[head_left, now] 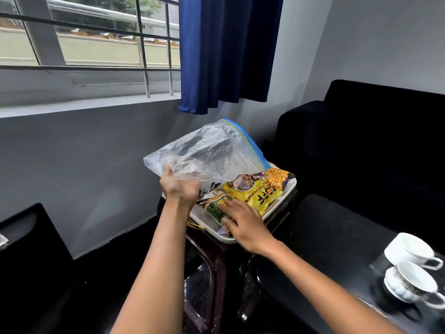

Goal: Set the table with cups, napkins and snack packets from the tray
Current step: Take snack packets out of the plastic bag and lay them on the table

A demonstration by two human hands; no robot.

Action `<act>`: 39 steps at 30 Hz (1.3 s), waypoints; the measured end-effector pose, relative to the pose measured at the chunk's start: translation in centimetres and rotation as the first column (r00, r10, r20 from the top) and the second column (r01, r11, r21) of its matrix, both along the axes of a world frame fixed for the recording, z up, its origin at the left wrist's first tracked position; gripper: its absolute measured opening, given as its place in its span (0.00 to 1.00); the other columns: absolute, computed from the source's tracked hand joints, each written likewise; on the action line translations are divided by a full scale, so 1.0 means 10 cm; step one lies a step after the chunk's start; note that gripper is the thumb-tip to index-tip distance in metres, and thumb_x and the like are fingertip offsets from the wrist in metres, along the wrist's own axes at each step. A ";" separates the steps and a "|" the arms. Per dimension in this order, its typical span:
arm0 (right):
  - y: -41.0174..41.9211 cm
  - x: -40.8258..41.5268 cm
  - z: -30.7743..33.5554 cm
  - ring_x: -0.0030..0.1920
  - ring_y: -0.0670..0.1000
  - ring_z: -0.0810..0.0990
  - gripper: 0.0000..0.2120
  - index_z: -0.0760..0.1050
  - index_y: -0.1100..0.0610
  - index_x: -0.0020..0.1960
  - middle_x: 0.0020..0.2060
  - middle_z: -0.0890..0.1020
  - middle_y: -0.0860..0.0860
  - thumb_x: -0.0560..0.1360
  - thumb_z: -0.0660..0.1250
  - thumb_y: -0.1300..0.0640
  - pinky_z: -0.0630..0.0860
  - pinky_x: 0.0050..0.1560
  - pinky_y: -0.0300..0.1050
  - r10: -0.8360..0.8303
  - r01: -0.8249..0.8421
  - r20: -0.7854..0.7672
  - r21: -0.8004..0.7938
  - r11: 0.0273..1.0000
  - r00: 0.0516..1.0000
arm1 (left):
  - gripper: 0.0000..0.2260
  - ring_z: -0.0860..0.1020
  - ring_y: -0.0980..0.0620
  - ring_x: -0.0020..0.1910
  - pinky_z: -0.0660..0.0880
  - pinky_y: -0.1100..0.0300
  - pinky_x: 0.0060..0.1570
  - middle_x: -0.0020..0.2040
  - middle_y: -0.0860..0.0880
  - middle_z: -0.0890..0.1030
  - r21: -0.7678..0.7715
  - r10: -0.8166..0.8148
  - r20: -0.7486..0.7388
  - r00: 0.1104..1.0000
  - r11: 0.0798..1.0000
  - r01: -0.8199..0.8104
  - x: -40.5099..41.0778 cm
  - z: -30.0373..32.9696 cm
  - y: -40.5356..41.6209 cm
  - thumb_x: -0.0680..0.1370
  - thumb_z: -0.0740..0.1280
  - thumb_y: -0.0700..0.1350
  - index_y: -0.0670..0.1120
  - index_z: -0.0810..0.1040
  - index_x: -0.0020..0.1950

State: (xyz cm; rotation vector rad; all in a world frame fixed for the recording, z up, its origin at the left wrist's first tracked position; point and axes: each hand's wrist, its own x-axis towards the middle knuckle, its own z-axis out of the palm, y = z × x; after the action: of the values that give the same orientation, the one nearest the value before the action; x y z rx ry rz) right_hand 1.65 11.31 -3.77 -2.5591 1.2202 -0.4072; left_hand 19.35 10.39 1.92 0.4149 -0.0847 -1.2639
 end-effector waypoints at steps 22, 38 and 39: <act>-0.10 -1.11 0.86 0.28 0.45 0.80 0.11 0.73 0.57 0.42 0.40 0.80 0.54 0.69 0.69 0.71 0.77 0.40 0.41 -0.704 0.006 0.622 0.751 0.660 -0.344 | 0.14 0.84 0.50 0.38 0.82 0.58 0.32 0.61 0.44 0.78 0.246 -0.514 0.503 0.695 0.856 0.455 -0.75 -0.09 -0.01 0.77 0.65 0.45 0.47 0.73 0.63; 0.84 -1.72 0.60 0.60 0.43 0.65 0.21 0.78 0.61 0.58 0.61 0.75 0.46 0.70 0.57 0.71 0.59 0.62 0.26 -0.418 0.407 0.454 0.128 0.905 0.787 | 0.20 0.83 0.47 0.41 0.77 0.54 0.43 0.43 0.43 0.84 0.205 -0.677 0.681 0.281 0.544 0.814 -2.15 0.11 0.58 0.75 0.61 0.58 0.44 0.84 0.47; 0.92 -1.73 0.62 0.58 0.43 0.64 0.17 0.79 0.62 0.54 0.55 0.77 0.45 0.69 0.58 0.67 0.60 0.59 0.28 -0.414 0.389 0.440 0.151 0.909 0.797 | 0.18 0.83 0.47 0.38 0.78 0.56 0.39 0.40 0.43 0.84 0.217 -0.669 0.685 0.289 0.565 0.796 -2.19 0.11 0.61 0.75 0.63 0.55 0.43 0.82 0.47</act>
State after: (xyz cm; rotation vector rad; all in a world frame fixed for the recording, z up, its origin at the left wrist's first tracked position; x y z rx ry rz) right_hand -15.63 20.54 2.40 -1.9629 1.5396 -0.9992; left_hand -2.54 16.47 3.05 0.7575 -1.2061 -1.9389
